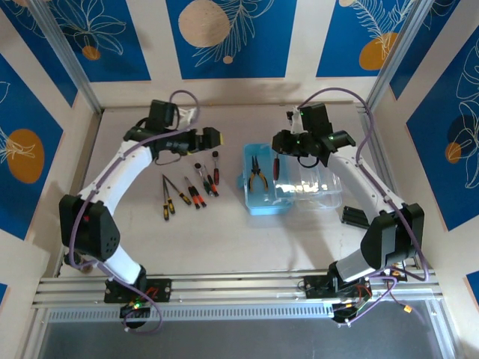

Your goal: Pack the tool kit

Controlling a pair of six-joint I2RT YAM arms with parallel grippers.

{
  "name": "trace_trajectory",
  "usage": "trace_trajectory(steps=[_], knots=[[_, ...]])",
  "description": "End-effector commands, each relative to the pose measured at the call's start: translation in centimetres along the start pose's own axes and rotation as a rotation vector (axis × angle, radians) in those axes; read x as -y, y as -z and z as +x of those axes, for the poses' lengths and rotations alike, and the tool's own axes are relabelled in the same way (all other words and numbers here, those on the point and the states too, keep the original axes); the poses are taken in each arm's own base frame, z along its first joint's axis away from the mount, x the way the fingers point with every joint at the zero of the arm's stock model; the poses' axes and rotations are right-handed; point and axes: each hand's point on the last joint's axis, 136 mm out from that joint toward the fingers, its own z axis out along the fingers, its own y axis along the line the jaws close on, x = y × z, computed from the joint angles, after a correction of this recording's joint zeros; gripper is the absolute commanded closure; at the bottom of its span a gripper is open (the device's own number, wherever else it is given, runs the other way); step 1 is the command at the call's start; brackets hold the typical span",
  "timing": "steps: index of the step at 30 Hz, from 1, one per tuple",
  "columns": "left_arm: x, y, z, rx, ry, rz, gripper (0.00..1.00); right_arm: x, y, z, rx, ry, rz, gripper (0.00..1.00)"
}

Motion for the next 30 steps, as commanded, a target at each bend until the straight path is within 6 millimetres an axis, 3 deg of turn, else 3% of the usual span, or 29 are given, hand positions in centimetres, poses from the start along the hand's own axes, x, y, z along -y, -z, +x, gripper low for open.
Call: trace_trajectory(steps=[1, 5, 8, 18, 28, 30], knots=[[-5.3, 2.6, 1.9, -0.056, -0.011, -0.277, 0.0, 2.5, 0.5, 0.7, -0.071, 0.119, 0.172, 1.0], [-10.5, 3.6, 3.8, -0.137, -0.019, -0.536, 0.0, 4.5, -1.1, 1.1, -0.131, 0.197, 0.31, 1.0], [-12.2, 3.3, 5.3, -0.185, -0.013, -0.592, 0.0, 5.1, -2.3, 0.8, -0.149, 0.243, 0.376, 1.0], [-12.5, 3.2, 6.3, -0.186, -0.004, -0.579, 0.0, 7.7, -6.0, 0.4, -0.214, 0.317, 0.582, 1.0], [-12.2, 3.0, 6.1, -0.185, -0.009, -0.556, 0.0, 9.6, -5.7, 0.4, -0.226, 0.313, 0.738, 1.0], [-12.2, 2.9, 6.1, -0.185, -0.008, -0.555, 0.0, 9.7, -5.8, 0.5, -0.233, 0.314, 0.741, 0.94]])
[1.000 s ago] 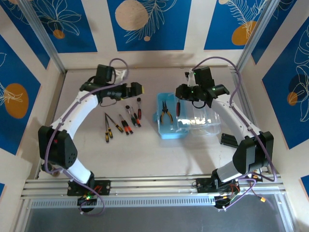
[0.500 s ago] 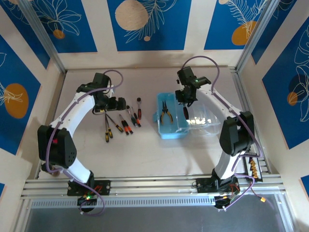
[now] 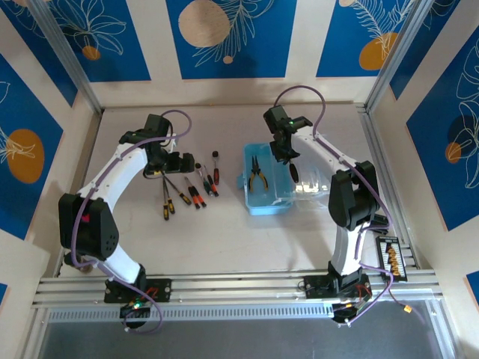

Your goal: Pack the tool kit

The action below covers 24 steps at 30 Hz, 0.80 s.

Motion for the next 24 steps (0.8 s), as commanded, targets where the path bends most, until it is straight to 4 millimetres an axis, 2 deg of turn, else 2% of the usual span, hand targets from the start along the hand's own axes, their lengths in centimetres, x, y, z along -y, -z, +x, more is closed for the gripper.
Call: trace_trajectory(steps=[1, 6, 17, 24], knots=[[0.0, 0.4, 0.2, -0.005, -0.012, 0.006, 0.0, 1.0, 0.8, -0.6, 0.01, -0.016, 0.058, 0.9], [0.1, 0.6, 0.3, -0.001, -0.018, 0.01, 0.0, 0.9, 0.7, -0.5, 0.002, -0.009, 0.059, 0.76], [0.0, 0.7, 0.5, -0.001, -0.017, 0.017, 0.0, 1.3, 1.5, -1.1, 0.019, -0.002, 0.065, 0.73], [0.0, 0.7, 0.5, -0.003, -0.018, 0.021, 0.0, 1.8, 2.5, -1.4, 0.028, -0.002, 0.07, 0.6]])
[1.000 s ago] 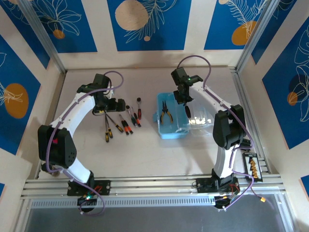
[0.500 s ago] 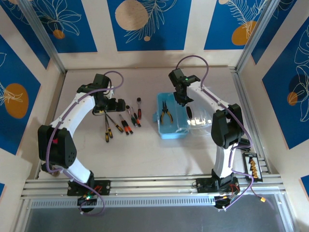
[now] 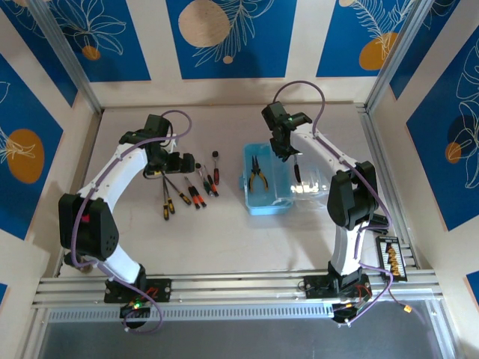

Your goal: Pack the tool kit

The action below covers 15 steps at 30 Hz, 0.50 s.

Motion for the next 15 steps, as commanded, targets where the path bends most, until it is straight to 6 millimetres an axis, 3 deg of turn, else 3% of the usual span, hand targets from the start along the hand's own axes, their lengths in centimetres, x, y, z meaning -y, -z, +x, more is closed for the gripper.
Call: trace_trajectory(steps=[1, 3, 6, 8, 11, 15], knots=[[0.0, 0.7, 0.6, -0.005, -0.022, 0.014, 0.0, 0.9, 1.6, -0.4, 0.019, -0.006, 0.01, 0.57], [-0.2, 0.6, 0.7, -0.01, -0.021, 0.008, 0.0, 0.7, 2.7, -0.7, 0.042, -0.009, -0.03, 0.47], [-0.6, 0.1, 1.2, -0.032, -0.019, -0.008, 0.0, -0.4, 5.0, -0.9, 0.091, -0.006, -0.14, 0.15], [-0.8, -0.2, 1.6, -0.045, -0.012, -0.013, 0.0, -1.7, 6.9, -1.0, 0.127, -0.009, -0.248, 0.04], [-1.1, -1.0, 2.3, -0.061, 0.011, -0.027, 0.0, -3.4, 9.1, -0.7, 0.166, -0.025, -0.394, 0.01], [-0.8, -3.6, 3.4, -0.082, 0.086, 0.006, 0.0, -5.1, 10.4, 0.2, 0.189, -0.026, -0.481, 0.01]])
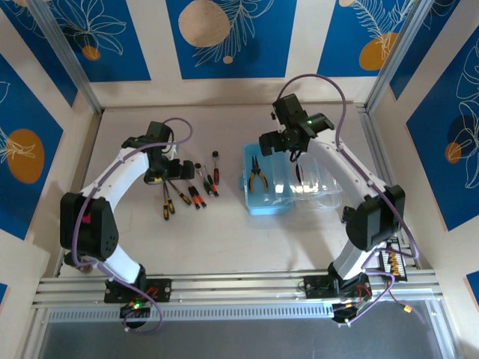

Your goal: Pack the tool kit

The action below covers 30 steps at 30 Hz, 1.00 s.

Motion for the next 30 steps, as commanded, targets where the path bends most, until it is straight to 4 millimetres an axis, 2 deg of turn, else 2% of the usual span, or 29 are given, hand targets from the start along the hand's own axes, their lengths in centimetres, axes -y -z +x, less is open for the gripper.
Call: trace_trajectory(steps=[1, 3, 8, 10, 15, 30], knots=[[0.3, -1.9, 0.8, -0.016, 0.073, 0.026, 0.0, -3.1, -0.2, 1.2, -0.013, -0.008, -0.14, 0.01], [0.8, -2.7, 0.6, -0.01, 0.086, 0.028, 0.02, -3.4, -0.6, 1.8, -0.027, -0.012, -0.148, 0.01], [1.5, -3.9, 0.2, -0.024, 0.062, -0.011, 0.3, -3.7, -1.6, 2.8, -0.053, -0.029, -0.156, 0.01], [1.7, -4.4, 0.1, -0.038, 0.05, -0.026, 0.34, -3.7, -1.6, 2.8, -0.052, -0.031, -0.159, 0.01], [1.8, -5.8, 0.5, -0.076, 0.033, -0.052, 0.51, -3.5, -1.7, 2.7, -0.052, -0.032, -0.158, 0.01], [-0.8, -7.0, 3.0, -0.118, 0.065, -0.138, 0.53, -3.5, -2.8, 3.8, -0.084, -0.065, -0.191, 0.01]])
